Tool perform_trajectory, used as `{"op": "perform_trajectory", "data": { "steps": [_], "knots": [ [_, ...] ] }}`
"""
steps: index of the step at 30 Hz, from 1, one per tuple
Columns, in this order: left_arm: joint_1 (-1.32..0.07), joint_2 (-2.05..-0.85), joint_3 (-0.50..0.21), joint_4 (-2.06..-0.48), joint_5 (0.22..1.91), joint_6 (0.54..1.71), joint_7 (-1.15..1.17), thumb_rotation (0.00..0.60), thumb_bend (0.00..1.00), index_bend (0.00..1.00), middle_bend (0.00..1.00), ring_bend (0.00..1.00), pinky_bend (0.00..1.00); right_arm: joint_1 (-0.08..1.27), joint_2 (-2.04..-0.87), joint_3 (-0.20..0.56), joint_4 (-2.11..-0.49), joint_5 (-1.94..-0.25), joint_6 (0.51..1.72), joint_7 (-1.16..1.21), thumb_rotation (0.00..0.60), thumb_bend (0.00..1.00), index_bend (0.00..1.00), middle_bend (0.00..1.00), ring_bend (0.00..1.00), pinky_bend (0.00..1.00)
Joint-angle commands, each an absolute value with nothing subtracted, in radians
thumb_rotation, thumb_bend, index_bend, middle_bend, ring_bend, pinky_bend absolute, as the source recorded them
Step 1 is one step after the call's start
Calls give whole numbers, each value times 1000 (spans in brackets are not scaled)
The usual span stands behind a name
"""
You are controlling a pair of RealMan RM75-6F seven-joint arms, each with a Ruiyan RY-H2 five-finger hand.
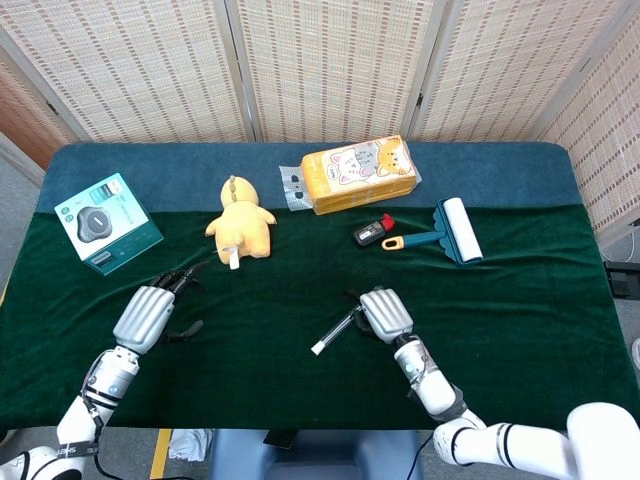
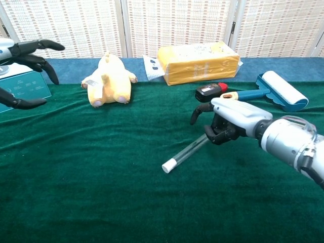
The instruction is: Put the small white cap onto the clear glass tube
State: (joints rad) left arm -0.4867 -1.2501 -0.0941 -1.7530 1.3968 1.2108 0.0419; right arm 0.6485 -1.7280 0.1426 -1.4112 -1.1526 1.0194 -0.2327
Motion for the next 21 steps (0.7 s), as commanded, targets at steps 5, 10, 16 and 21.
{"op": "perform_trajectory", "data": {
  "steps": [5,10,16,21],
  "knots": [
    [-421,-1194,-89,-1710,1339,1249,4,600,353,47,368,203,185,549,-1509,135,-1605,-1248,1190,-239,600,729,282,937,839,1000],
    [-359,-1159,-79,-1664,1303,1296,-16,600,353,71,364,204,172,450,-1308,96,-1730,-1315,1298,-214,600,729,331,659,675,842],
    [-276,-1134,-57,-1622,1295,1362,-61,600,353,96,348,203,146,344,-1106,17,-1773,-1399,1370,-155,600,729,145,231,204,258],
    [-215,-1132,-33,-1608,1347,1434,-94,600,353,103,330,192,130,258,-1050,-17,-1761,-1459,1460,-64,600,729,21,94,79,108]
  ]
}}
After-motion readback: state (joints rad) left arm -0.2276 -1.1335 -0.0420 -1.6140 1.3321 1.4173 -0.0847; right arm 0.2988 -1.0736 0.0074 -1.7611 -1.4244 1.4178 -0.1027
